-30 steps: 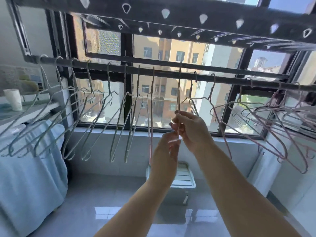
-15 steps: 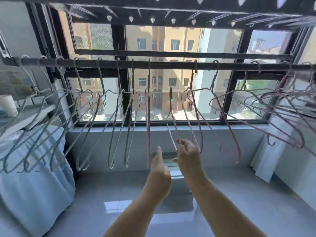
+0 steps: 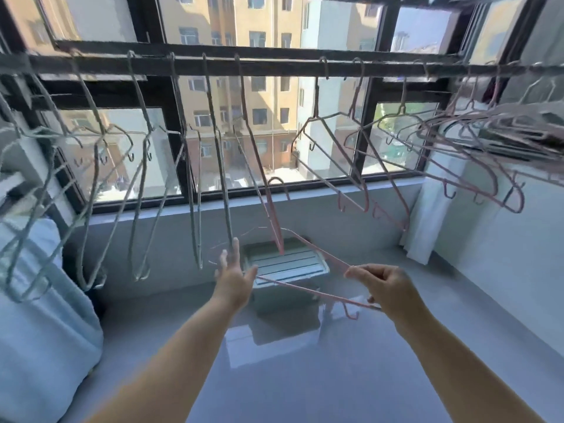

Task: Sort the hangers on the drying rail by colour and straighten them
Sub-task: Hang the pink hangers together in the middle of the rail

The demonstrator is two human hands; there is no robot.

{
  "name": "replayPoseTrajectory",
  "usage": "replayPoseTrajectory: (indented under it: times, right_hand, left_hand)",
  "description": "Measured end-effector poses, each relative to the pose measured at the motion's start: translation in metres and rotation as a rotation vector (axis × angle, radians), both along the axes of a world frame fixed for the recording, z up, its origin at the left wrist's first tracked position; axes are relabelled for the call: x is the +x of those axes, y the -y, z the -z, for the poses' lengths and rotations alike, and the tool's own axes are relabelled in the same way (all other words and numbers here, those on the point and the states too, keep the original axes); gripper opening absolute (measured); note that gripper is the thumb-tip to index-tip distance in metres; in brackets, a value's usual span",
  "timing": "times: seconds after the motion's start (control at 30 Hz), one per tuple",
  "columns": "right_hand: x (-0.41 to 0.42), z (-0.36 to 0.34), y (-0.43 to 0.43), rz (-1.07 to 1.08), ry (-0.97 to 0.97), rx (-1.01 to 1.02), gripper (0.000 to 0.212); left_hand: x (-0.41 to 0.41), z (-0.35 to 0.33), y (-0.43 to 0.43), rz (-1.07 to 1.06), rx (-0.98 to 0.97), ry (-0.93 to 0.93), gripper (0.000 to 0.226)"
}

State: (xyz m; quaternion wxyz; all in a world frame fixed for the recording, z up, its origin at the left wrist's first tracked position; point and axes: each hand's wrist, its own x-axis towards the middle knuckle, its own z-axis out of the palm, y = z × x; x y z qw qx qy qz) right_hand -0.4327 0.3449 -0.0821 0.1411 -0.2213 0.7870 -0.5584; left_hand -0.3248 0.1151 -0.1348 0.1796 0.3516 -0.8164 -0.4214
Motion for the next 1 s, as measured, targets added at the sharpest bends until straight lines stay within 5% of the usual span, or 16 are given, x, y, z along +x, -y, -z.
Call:
replayPoseTrajectory:
  times: [0.17, 0.33, 0.43, 0.53, 0.63, 0.7, 0.87, 1.0]
  right_hand:
    - [-0.006, 0.006, -0.034, -0.023, 0.072, 0.12, 0.016]
    - [-0.023, 0.022, -0.055, -0.098, 0.077, 0.168, 0.02]
    - [-0.041, 0.037, -0.057, -0.03, 0.019, 0.171, 0.019]
    - [-0.063, 0.06, -0.049, 0.074, -0.269, 0.333, 0.009]
    - [-0.079, 0.08, -0.043, 0.053, -0.515, 0.553, 0.06]
    - [-0.08, 0.086, -0.038, 0.008, -0.513, 0.555, 0.071]
    - [-0.059, 0.092, -0.031, -0.178, -0.509, 0.485, 0.056]
    - [-0.02, 0.089, -0.026, -0.464, -0.472, 0.433, 0.043]
  left_hand:
    - [0.012, 0.008, 0.016, -0.008, -0.035, 0.114, 0.063]
    - [0.023, 0.014, 0.018, 0.179, -0.002, 0.069, 0.009]
    - [0.031, 0.016, 0.015, 0.222, 0.145, 0.007, 0.022]
    - [0.038, 0.02, 0.008, 0.232, 0.204, 0.046, 0.024]
    - [0.039, 0.025, -0.004, 0.233, 0.342, 0.049, 0.021]
    - [0.035, 0.025, -0.013, 0.188, 0.359, 0.026, 0.022]
    - [0.017, 0.022, -0.031, 0.067, 0.352, -0.033, 0.021]
    - [0.005, 0.02, -0.051, -0.04, 0.567, -0.129, 0.026]
